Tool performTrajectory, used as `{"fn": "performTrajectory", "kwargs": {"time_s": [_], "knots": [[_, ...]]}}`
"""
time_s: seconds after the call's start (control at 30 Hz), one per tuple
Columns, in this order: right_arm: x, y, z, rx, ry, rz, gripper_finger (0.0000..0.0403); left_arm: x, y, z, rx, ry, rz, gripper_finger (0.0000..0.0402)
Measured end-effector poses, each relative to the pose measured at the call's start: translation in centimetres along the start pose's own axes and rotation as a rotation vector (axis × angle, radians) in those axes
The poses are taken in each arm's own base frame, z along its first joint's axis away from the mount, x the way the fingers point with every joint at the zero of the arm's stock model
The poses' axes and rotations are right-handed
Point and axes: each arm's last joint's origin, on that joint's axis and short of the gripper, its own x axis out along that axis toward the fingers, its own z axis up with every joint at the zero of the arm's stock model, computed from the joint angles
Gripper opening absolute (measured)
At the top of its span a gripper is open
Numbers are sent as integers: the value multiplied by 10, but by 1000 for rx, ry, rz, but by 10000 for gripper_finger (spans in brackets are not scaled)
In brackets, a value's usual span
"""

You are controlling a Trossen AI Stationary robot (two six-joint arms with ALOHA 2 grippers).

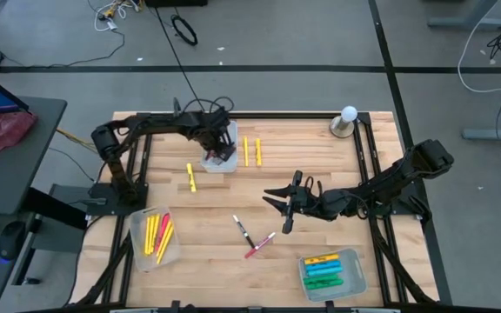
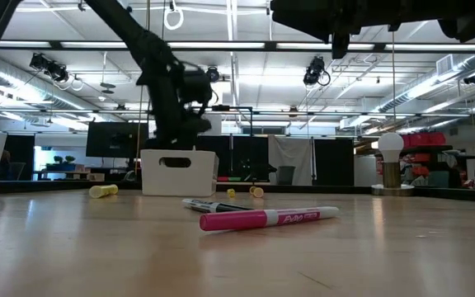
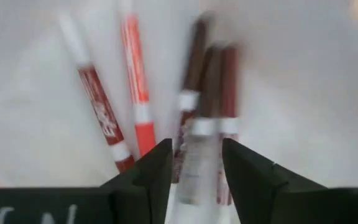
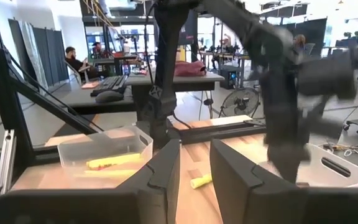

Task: Pick & Place Markers
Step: Put the black marker pen into the white bin

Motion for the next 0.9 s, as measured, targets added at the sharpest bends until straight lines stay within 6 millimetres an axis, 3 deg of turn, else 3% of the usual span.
{"fn": "performTrajectory", "kwargs": {"time_s": [0.23,0.37,0.5,0.63,0.9], "knots": [[0,0,-2,-11,16,-1,89,-72,-22,6,115,-133,-42,160],[0,0,-6,-8,52,-2,89,-114,-44,-21,224,-258,22,160],[0,0,-14,6,115,-7,89,-139,-66,-67,271,-423,129,160],[1,1,-20,14,135,-9,89,-136,-83,-124,255,-561,177,160],[4,1,-31,16,168,-18,89,-89,-111,-224,280,-749,-45,160]]}}
